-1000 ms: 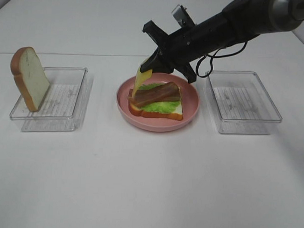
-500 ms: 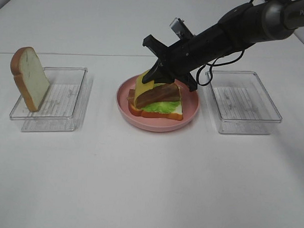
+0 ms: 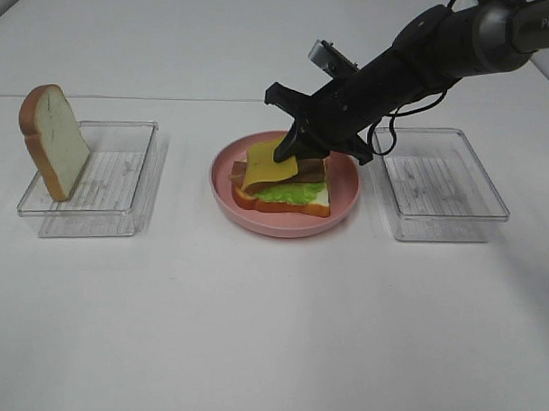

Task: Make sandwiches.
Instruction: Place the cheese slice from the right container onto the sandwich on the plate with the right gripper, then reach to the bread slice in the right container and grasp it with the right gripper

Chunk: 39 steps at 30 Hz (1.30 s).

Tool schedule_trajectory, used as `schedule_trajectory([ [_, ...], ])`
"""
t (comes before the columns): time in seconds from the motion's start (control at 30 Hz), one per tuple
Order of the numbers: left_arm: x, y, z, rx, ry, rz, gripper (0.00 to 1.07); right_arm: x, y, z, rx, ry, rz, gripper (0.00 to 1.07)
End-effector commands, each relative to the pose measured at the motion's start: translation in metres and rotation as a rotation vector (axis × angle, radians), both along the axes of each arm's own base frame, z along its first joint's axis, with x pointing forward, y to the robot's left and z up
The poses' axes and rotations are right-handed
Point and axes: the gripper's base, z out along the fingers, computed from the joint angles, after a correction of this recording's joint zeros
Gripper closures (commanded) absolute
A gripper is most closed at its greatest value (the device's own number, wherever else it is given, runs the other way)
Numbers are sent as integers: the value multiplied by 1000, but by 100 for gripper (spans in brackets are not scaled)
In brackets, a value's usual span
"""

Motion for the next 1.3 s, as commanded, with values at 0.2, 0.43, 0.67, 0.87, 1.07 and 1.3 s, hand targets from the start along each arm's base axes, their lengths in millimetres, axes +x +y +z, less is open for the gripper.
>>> schedule_trajectory([
  [0.2,-2,0,1,0,-30,3,18,2,-3,4,-40,-41,8,107],
  [0.43,-2,0,1,0,-30,3,18,1,-6,7,-76,-60,36,55],
  [0.67,-2,0,1,0,-30,3,18,-1,-9,36,-111,-143,69,9],
  [0.87,-2,0,1,0,-30,3,18,-7,-22,65,-226,-158,42,9],
  [1.07,-2,0,1,0,-30,3,18,-15,-36,87,-355,-164,25,9],
  [1.3,-2,0,1,0,-30,3,18,-34,-73,140,-600,-202,-26,9],
])
